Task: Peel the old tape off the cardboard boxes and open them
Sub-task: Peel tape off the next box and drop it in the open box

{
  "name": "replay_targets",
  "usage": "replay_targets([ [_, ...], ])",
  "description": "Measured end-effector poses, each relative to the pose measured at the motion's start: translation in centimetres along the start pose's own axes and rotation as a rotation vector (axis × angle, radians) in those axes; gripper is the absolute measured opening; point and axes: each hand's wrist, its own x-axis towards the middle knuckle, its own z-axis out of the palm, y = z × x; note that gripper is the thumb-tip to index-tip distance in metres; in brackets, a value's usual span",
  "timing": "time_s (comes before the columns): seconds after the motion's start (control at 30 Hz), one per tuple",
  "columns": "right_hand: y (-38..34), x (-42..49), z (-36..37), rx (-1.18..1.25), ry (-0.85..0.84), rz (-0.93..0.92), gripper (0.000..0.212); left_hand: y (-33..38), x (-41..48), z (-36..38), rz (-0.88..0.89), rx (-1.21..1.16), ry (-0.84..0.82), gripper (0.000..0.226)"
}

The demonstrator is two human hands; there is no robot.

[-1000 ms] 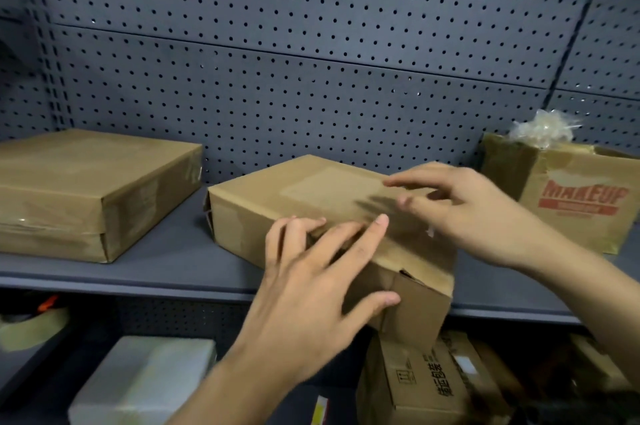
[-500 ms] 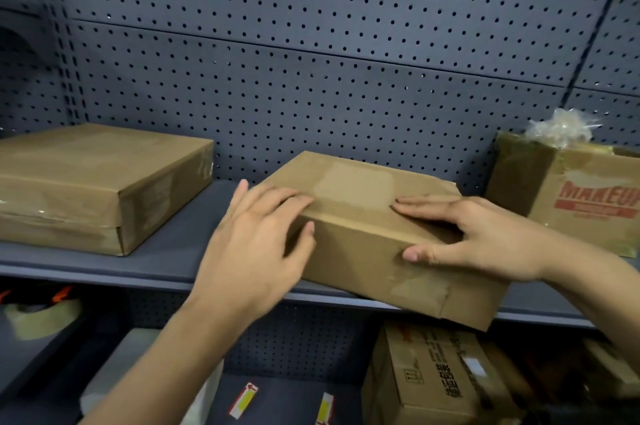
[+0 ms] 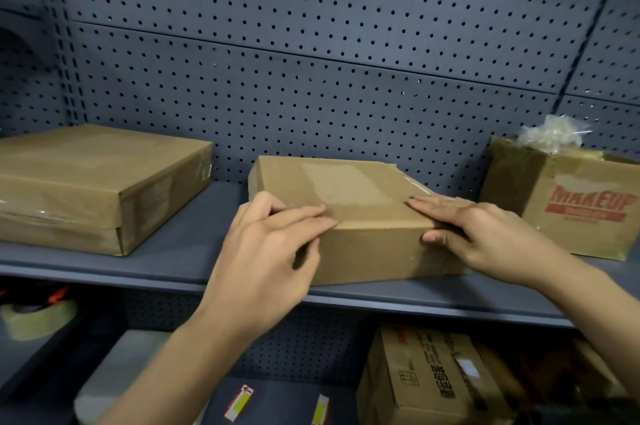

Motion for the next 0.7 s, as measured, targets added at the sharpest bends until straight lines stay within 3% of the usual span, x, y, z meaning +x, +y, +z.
replay_targets([
  [0.27,2.9,-2.3,0.9,0.001,0.113,-0.012,0.055,2.3,-0.3,0.4,0.243,-0.213,0.076,0.030],
  [0.37,4.2,-3.1,1.8,-0.044,0.234,-0.042,0.051,4.5,-0.5,0.6,0.338,-0.294,0.086,0.029],
  [0.53,4.5,-1.2,3.8,0.118,0.327,-0.024,0.049,7.5,-0.3,0.4,0.366,-0.361,-0.137,0.047],
  [0.6,4.4,0.4,4.1,0.160,0.294,-0.007,0.049,7.8,0.2,0.3,0.427,-0.265,-0.257,0.056],
  [0.7,4.5,2.5,4.1,0.188,0.249,0.007,0.048,6.4,0.6,0.1,0.473,-0.060,-0.309,0.067],
])
